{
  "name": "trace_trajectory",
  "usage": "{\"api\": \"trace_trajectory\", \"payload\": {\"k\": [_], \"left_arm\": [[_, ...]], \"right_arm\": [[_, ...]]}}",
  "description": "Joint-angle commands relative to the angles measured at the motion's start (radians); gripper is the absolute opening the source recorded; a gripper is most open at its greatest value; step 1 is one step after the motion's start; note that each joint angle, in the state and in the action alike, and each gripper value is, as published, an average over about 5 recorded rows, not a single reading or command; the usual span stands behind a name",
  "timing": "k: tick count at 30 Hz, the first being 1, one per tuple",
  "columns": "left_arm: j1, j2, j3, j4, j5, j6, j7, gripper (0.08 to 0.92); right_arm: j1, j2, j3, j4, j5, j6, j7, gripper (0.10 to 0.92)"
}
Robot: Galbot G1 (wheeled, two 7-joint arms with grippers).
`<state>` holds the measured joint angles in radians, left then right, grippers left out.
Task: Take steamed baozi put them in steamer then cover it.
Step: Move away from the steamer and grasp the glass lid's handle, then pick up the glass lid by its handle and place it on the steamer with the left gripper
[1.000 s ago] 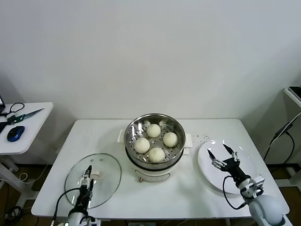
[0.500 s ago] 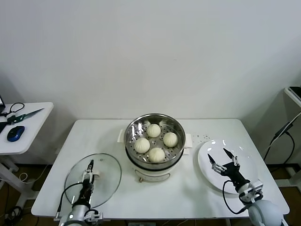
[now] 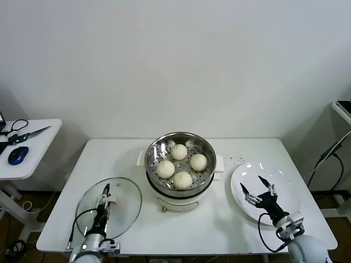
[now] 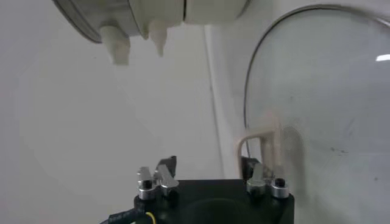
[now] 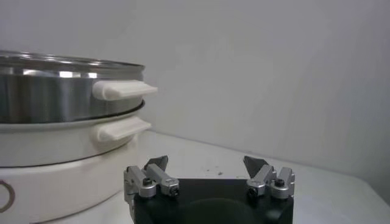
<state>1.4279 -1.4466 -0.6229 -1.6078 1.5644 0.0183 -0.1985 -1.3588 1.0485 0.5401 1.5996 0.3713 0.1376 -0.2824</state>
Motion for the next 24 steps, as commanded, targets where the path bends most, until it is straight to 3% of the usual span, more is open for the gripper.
{"api": "trace_trajectory", "payload": {"k": [1,9,15,24], "left_arm": [[-0.021,0.003,0.003,0.036,-0.018,-0.002,-0.004,0.585],[-0.017,0.005,0.001,0.029,-0.025,-0.006,-0.002,0.351],[0.016,0.016,0.008,-0.058,-0.051,0.009,-0.005,0.186],[0.122,0.039,0.021,-0.286,-0.098,0.093,-0.012,0.147]], "right_arm": [[0.009,0.011,-0.004,-0.005,-0.019,0.002,-0.007,0.823],[0.014,0.021,-0.005,-0.019,-0.034,0.014,-0.017,0.823],[0.017,0.022,-0.004,-0.025,-0.035,0.020,-0.025,0.823],[0.030,0.013,-0.002,-0.037,-0.034,0.023,-0.027,0.823]]}}
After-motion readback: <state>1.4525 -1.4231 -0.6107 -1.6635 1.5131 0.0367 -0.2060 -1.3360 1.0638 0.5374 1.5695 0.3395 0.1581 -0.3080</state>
